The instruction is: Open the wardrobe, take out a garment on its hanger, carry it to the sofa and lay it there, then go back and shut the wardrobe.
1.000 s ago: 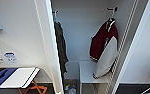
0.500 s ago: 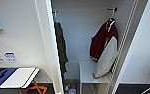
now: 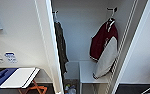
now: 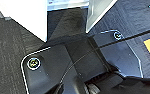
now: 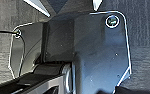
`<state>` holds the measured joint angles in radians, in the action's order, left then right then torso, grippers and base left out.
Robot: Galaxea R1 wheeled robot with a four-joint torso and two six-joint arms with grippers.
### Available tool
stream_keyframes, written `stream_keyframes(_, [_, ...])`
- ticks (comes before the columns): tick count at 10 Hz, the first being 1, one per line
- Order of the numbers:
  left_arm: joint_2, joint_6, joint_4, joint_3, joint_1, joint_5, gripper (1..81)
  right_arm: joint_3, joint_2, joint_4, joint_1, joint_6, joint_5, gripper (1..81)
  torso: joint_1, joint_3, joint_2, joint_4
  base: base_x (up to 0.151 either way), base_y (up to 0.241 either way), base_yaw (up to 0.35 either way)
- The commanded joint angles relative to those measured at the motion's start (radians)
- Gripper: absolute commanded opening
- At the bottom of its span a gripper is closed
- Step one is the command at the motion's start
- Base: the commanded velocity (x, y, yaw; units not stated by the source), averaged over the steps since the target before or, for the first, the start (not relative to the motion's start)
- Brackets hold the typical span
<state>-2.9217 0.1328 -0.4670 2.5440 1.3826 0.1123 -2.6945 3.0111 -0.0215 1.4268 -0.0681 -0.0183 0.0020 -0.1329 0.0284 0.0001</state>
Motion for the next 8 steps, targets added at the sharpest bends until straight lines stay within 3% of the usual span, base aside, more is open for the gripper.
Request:
stream_keyframes(1, [-0.021, -0.005, -0.112, 0.039, -0.049, -0.022, 81.1, -0.013, -0.007, 0.002, -0.05, 0.004, -0.052, 81.1, 0.0, 0.0, 0.0, 0.0, 0.0, 0.0, 0.0])
stream_keyframes(3, [-0.082, -0.044, -0.228, 0.157, -0.066, 0.009, 81.1, -0.013, -0.005, 0.002, -0.054, 0.004, -0.055, 81.1, 0.0, 0.0, 0.0, 0.0, 0.0, 0.0, 0.0])
stream_keyframes(5, [-0.119, -0.097, -0.242, 0.211, -0.087, 0.015, 81.1, -0.013, -0.004, 0.002, -0.061, 0.002, -0.055, 81.1, 0.0, 0.0, 0.0, 0.0, 0.0, 0.0, 0.0])
stream_keyframes(8, [-0.131, -0.084, -0.213, 0.199, -0.099, 0.018, 81.1, -0.013, 0.002, 0.003, -0.062, 0.002, -0.057, 81.1, 0.0, 0.0, 0.0, 0.0, 0.0, 0.0, 0.0])
